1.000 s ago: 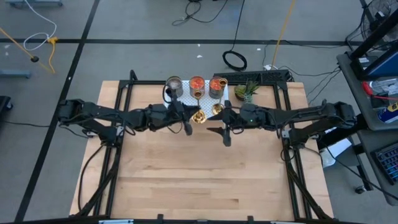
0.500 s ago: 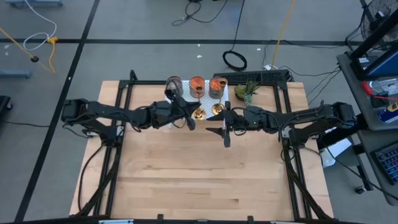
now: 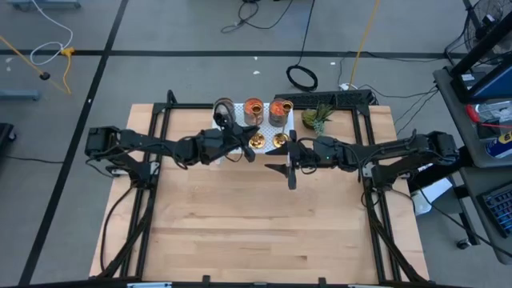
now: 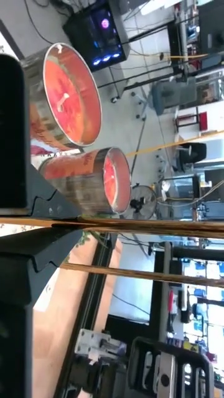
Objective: Pick & Place candle stick holders
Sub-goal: Put the gold candle holder on the shelf aligned with the other candle holders
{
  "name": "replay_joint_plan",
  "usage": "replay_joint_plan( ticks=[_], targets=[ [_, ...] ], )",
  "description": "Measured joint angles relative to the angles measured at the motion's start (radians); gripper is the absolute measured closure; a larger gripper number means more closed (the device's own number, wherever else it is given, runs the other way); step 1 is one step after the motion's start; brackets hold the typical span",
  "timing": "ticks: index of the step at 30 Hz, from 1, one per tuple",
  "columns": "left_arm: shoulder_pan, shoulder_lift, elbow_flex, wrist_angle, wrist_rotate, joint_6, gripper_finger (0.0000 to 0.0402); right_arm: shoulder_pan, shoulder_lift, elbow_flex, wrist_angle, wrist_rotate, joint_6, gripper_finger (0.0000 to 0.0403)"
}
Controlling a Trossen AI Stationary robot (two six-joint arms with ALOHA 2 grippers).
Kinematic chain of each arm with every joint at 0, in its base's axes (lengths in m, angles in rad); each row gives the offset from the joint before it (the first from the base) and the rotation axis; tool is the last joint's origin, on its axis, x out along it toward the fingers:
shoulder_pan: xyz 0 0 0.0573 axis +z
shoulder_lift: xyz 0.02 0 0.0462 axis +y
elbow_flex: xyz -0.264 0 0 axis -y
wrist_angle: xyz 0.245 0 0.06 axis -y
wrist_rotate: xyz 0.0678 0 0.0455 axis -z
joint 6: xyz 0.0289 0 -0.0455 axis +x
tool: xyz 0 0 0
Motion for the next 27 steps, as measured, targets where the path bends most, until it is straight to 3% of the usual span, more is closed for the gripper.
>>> replay_joint_plan(
  ticks=[6, 27],
  targets=[
    [0.001, 0.000, 0.000, -0.002, 0.008, 0.022, 0.0382, 0.000, 0.000, 0.000, 0.000, 0.000, 0.000, 0.0222],
    [0.001, 0.000, 0.000, 0.006, 0.009, 0.011, 0.0277, 0.000, 0.000, 0.000, -0.001, 0.000, 0.000, 0.0222]
  ],
)
